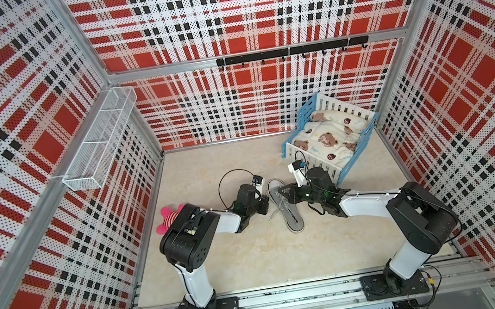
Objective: Tie the shoes
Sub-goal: Wrap the shoelace around the shoelace.
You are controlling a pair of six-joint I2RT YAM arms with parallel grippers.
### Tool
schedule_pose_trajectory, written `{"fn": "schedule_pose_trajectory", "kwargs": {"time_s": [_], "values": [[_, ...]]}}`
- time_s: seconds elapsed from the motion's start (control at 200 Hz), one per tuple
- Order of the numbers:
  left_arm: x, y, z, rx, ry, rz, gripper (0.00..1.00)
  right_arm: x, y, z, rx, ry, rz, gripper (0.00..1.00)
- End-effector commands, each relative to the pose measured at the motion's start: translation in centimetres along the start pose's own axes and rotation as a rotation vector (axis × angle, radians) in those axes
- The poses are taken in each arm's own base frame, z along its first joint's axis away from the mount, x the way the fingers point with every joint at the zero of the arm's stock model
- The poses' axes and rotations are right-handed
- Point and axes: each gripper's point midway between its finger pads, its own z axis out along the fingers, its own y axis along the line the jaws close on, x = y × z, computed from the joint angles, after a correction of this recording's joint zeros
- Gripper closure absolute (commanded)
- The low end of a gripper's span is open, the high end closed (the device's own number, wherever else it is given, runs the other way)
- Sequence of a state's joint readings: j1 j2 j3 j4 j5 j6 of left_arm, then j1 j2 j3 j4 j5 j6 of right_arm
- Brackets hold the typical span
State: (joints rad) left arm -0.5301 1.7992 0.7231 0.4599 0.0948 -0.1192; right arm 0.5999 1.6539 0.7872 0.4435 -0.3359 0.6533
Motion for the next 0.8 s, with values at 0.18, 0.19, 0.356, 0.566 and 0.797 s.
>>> {"fn": "schedule_pose_trajectory", "kwargs": {"time_s": [0.18,0.19,0.356,0.566,0.797], "values": [[-1.6,-5.2,-5.9,0.177,-0.054,-0.105,1.00,-2.9,0.7,0.1,0.014,-0.067,0.030,1.00],[-1.6,-5.3,-6.0,0.181,-0.053,-0.108,1.00,-2.9,0.6,0.1,0.018,-0.067,0.032,1.00],[-0.3,-7.9,-7.3,0.247,0.015,-0.088,1.00,-2.9,0.2,0.6,0.030,-0.061,0.055,1.00],[0.6,-9.8,-8.4,0.308,0.066,-0.080,1.00,-2.5,-0.2,1.3,0.043,-0.034,0.071,1.00],[-0.6,-12.4,-9.0,0.463,0.039,-0.125,0.99,-1.5,-0.5,1.7,0.044,0.007,0.068,1.00]]}}
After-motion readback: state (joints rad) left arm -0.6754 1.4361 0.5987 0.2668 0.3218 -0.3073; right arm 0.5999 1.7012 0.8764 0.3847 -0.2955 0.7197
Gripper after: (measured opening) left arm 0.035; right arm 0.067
